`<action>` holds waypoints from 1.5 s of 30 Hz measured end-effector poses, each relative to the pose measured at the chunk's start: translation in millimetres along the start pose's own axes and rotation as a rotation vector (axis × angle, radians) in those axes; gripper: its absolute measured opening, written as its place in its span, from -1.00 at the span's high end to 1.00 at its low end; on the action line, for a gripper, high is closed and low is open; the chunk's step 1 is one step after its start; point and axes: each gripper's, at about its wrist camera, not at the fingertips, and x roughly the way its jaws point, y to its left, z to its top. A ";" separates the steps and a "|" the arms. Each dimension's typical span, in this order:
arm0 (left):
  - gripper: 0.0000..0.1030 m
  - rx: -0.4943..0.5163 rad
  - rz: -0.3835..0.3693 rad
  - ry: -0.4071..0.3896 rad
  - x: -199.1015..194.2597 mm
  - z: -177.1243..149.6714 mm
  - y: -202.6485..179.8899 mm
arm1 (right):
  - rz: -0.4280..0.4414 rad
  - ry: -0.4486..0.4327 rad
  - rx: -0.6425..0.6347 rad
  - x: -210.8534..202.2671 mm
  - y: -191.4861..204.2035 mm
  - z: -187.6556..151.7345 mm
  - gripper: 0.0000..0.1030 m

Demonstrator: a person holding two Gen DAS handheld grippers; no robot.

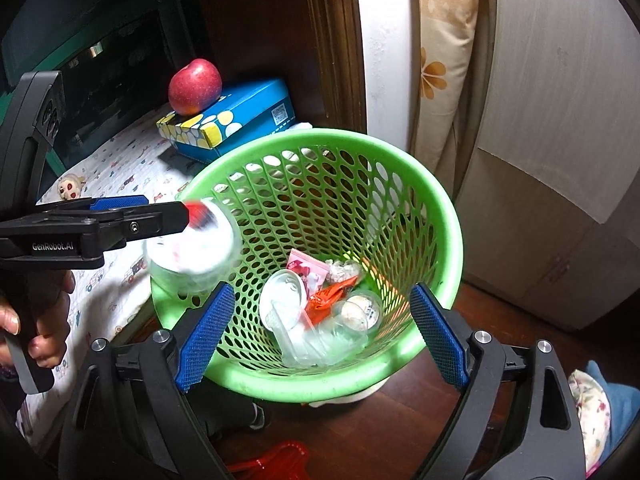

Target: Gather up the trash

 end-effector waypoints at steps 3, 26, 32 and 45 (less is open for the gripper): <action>-0.82 0.003 0.007 -0.005 -4.4 -2.8 0.4 | 0.006 -0.001 0.005 -1.3 1.8 -1.4 -0.73; -0.83 -0.104 0.258 -0.137 -101.0 -56.4 71.0 | 0.082 -0.037 -0.056 -12.4 70.7 4.1 -0.88; -0.83 -0.135 0.345 -0.179 -133.1 -79.4 86.4 | 0.116 -0.055 -0.074 -16.6 95.2 8.5 -0.90; -0.85 -0.245 0.461 -0.238 -188.6 -127.8 116.8 | 0.167 -0.085 -0.125 -22.5 146.5 13.8 -0.90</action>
